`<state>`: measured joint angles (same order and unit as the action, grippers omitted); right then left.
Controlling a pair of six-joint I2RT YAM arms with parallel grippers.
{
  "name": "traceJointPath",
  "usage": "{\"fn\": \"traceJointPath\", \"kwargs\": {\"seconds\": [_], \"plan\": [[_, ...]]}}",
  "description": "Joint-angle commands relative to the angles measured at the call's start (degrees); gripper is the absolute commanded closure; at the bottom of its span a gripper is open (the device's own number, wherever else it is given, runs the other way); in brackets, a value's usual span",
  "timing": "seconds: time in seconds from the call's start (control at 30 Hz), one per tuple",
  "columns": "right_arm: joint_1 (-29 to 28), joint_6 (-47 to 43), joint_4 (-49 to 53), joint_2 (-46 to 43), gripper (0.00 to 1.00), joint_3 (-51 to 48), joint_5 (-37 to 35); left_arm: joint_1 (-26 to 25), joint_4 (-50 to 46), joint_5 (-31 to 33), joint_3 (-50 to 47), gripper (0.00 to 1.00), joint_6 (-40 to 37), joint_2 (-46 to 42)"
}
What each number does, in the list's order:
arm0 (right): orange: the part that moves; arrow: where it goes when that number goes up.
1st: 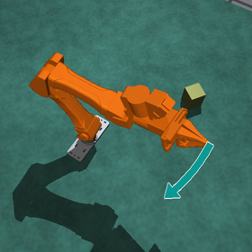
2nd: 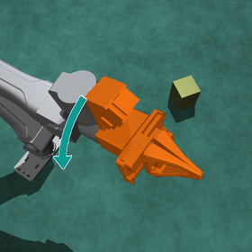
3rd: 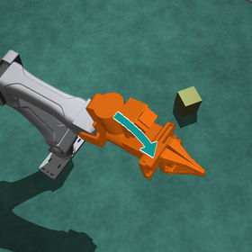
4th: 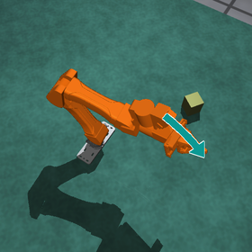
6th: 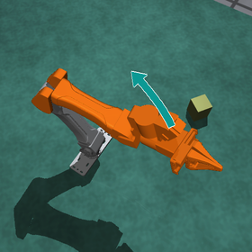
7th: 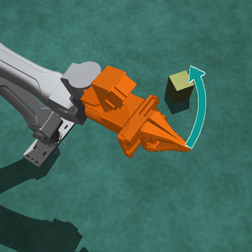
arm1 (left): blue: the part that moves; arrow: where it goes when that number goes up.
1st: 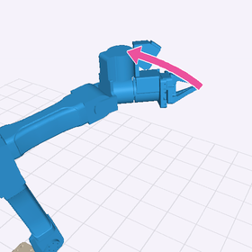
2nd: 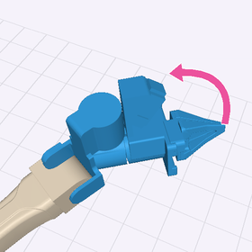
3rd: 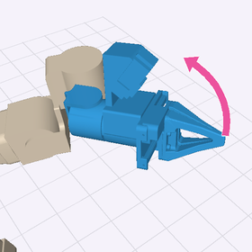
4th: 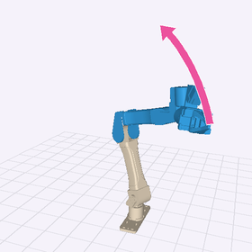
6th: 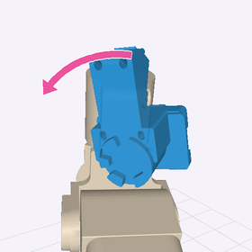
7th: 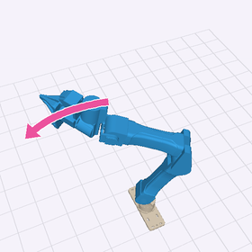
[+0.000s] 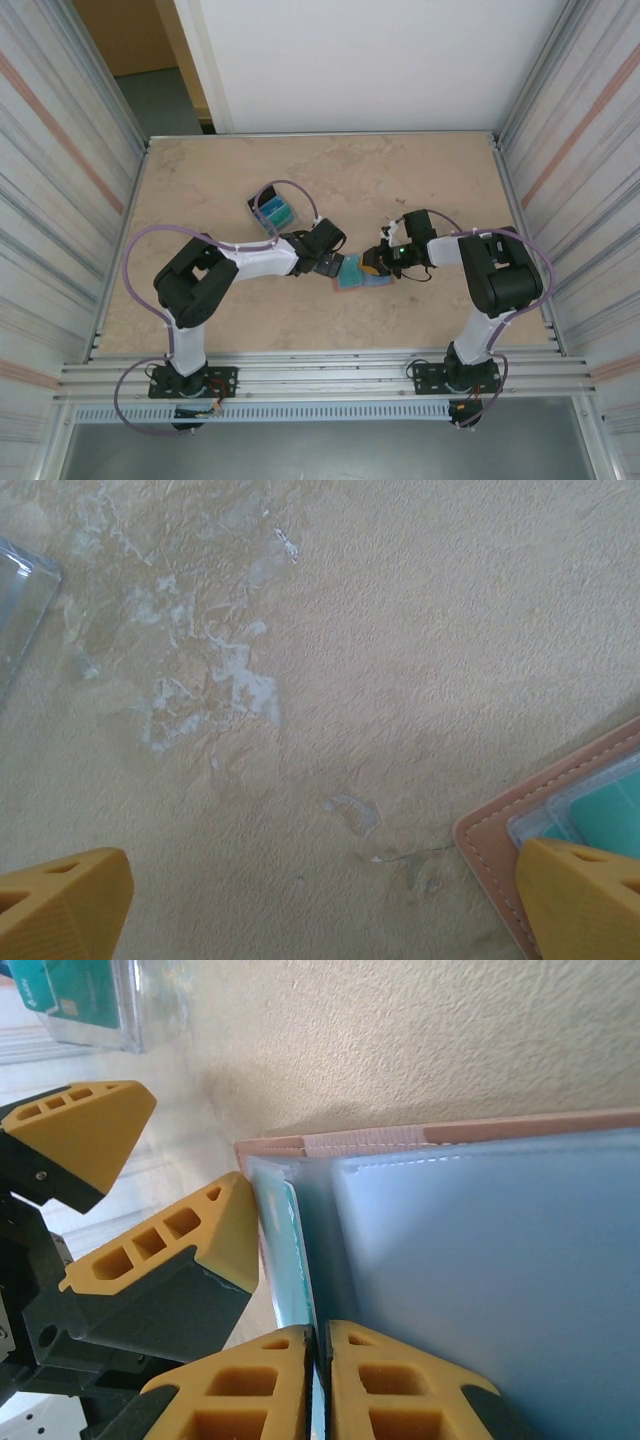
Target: Take the credit cards out of the card holder
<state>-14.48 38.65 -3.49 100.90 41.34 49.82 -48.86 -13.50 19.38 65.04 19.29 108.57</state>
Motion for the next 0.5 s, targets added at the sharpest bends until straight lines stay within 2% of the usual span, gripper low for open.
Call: {"fn": "traceJointPath", "kwargs": {"seconds": [0.0,0.3,0.47], "plan": [[0.6,1.1,-0.7,-0.1,0.87,-0.7,1.8,-0.5,-4.8,1.1,0.4,0.01,-1.4,1.5],[1.0,1.5,-1.8,-0.2,0.86,-1.3,2.7,-0.5,-5.1,1.2,0.6,0.01,-1.4,1.7],[1.1,1.3,-2.2,-0.2,0.91,-1.4,2.8,-0.5,-5.1,1.4,0.6,0.01,-1.3,1.7]]}}
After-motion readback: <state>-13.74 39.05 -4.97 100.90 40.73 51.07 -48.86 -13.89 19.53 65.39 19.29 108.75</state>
